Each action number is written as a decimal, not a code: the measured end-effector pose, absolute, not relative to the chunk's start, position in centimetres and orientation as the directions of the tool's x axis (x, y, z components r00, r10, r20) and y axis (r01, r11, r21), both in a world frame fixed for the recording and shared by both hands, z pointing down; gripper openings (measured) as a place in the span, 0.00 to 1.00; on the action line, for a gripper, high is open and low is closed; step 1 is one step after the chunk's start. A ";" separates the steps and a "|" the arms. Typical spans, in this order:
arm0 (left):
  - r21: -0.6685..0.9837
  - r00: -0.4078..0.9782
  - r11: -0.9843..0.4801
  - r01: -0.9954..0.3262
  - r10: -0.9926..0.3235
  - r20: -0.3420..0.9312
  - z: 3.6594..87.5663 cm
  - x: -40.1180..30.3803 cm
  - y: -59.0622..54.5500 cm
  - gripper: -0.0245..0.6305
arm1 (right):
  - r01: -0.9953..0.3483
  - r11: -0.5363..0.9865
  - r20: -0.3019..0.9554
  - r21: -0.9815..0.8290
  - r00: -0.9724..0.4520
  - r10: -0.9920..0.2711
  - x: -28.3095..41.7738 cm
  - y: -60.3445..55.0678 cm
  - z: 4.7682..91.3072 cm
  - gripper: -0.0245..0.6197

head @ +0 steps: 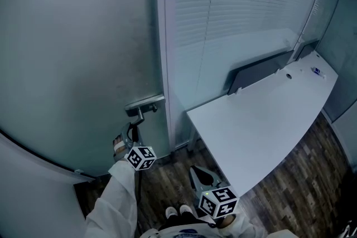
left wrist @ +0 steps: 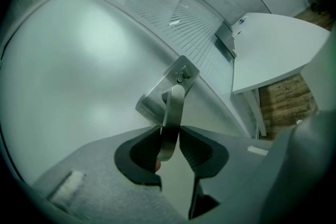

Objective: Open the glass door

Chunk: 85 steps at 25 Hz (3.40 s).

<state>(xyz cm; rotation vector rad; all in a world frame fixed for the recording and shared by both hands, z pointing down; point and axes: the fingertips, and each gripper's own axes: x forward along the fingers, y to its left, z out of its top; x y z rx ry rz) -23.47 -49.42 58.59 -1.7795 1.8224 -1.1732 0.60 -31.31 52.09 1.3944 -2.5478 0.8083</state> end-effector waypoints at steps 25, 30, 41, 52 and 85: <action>-0.878 -0.228 -0.203 -0.434 -0.918 0.326 56.6 -22.5 -46.5 0.22 | -0.786 0.454 0.301 -0.419 -0.592 -0.748 2.4 -30.8 50.8 0.04; -0.896 -0.239 -0.215 -0.389 -0.916 0.324 56.6 -22.2 -45.1 0.22 | -0.788 0.450 0.300 -0.421 -0.589 -0.751 3.0 -30.5 50.9 0.04; -0.946 -0.229 -0.230 -0.230 -0.932 0.282 56.6 -21.2 -42.6 0.20 | -0.772 0.476 0.296 -0.420 -0.613 -0.733 2.3 -30.1 50.9 0.04; -0.942 -0.241 -0.279 -0.187 -0.916 0.320 56.6 -21.1 -42.0 0.19 | -0.762 0.493 0.295 -0.421 -0.629 -0.720 2.1 -30.7 50.5 0.04; -0.138 -0.033 -0.023 -0.990 -0.920 0.391 50.5 -15.3 -24.9 0.04 | -0.699 0.612 0.263 -0.370 -0.710 -0.653 1.0 -25.8 48.8 0.04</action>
